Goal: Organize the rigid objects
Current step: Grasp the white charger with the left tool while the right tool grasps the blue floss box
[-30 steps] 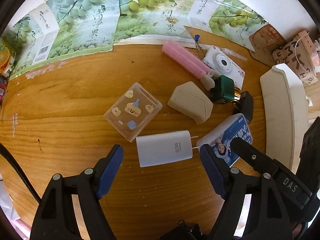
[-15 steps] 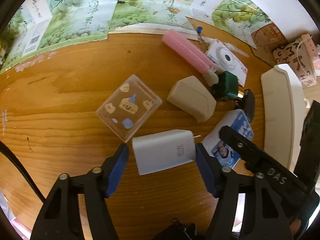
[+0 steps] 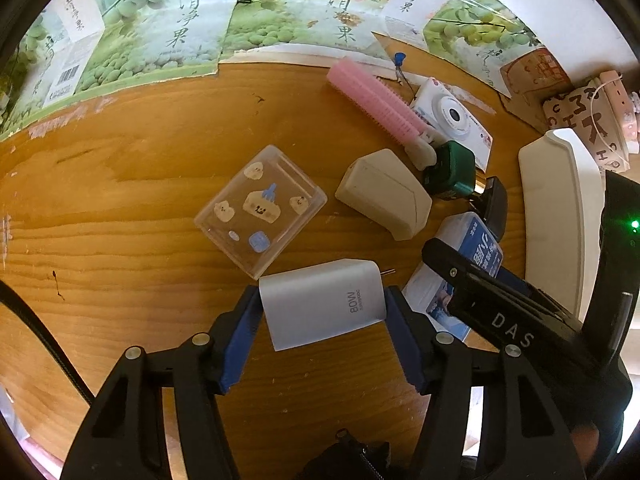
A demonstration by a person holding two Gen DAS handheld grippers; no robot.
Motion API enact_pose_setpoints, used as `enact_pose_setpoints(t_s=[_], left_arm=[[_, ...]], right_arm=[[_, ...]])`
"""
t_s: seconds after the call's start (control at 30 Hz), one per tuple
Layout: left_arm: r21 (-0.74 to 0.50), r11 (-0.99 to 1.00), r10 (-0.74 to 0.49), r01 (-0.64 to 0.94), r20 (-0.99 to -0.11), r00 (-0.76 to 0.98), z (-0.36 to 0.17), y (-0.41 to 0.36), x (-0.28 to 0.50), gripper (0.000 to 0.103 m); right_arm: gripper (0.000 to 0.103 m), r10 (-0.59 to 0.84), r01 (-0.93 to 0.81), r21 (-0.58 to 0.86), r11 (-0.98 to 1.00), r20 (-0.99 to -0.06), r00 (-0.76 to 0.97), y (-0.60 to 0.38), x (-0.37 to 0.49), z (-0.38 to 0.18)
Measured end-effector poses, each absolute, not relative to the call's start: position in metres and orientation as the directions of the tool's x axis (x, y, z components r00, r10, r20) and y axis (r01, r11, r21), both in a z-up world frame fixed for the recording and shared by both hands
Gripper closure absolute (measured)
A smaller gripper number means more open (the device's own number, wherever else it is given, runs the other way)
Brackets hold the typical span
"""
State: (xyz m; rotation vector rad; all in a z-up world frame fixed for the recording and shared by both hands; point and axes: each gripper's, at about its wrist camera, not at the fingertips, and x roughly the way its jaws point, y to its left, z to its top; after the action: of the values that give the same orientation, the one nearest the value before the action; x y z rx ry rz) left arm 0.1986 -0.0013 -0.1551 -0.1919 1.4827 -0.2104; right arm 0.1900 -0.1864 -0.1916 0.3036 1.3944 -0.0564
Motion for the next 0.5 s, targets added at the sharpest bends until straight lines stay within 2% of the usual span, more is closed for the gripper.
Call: enact_pose_setpoints(t_s=[0.5], left_arm=[[-0.266,0.964,-0.265,-0.010,-0.963,0.047,-0.156,0.004,0.183,0.038]], right_arm=[[0.025,0.138,0.227,0.171,0.959,-0.978,0.155,-0.188,0.192,-0.194]])
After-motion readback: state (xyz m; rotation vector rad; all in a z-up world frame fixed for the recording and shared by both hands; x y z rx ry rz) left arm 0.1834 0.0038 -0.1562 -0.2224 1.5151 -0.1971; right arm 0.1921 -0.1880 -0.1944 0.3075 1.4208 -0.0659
